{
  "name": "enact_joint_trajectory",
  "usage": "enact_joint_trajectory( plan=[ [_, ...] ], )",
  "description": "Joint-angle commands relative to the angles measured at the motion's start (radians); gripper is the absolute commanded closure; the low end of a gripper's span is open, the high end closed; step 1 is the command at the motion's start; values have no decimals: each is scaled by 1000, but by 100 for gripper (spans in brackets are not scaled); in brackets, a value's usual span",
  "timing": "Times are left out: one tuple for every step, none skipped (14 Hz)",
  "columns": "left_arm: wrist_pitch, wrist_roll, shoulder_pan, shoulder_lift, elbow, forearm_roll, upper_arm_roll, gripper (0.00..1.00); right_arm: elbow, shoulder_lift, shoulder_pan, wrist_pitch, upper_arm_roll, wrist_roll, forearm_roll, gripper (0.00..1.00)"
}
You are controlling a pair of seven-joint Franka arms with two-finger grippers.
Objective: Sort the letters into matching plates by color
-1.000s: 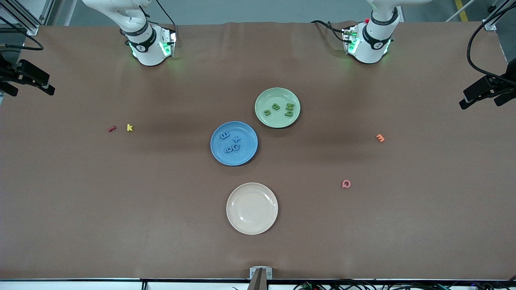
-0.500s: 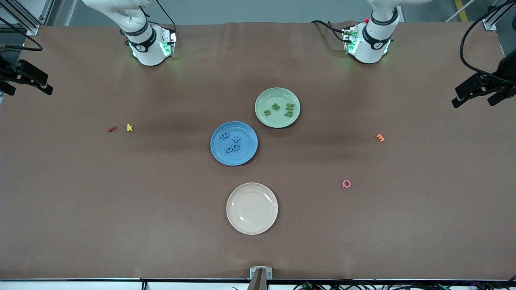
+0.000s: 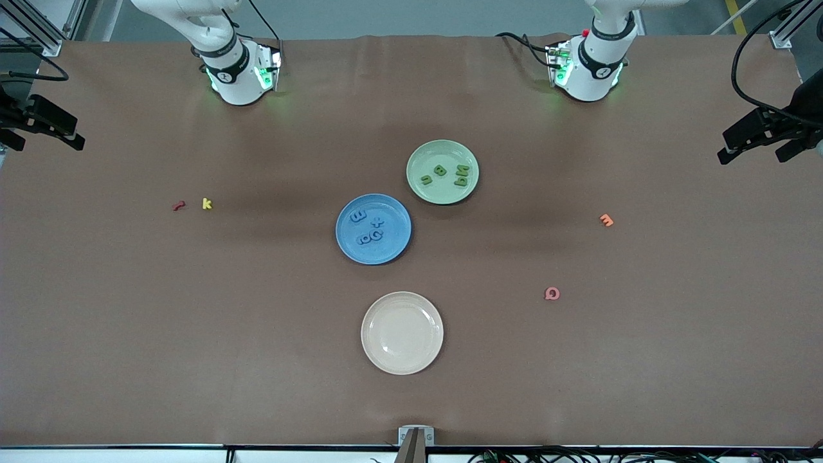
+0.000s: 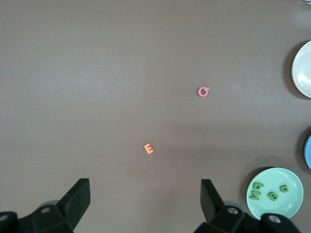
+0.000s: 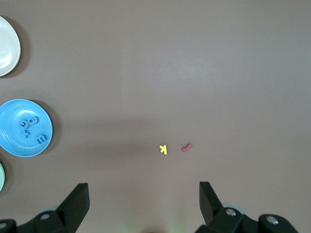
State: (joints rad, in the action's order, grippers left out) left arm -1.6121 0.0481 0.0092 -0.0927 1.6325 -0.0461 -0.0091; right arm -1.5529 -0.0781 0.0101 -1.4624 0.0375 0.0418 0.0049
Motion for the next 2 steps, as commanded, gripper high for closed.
enact_joint_trajectory(
  plan=[
    [17,-25,9,-9,-16,5,-5,0,5,-5,8,17,-4,-2,1,0],
    [17,-19,8,-9,-17,3,-5,0,5,-6,8,17,-4,-2,7,0]
  ],
)
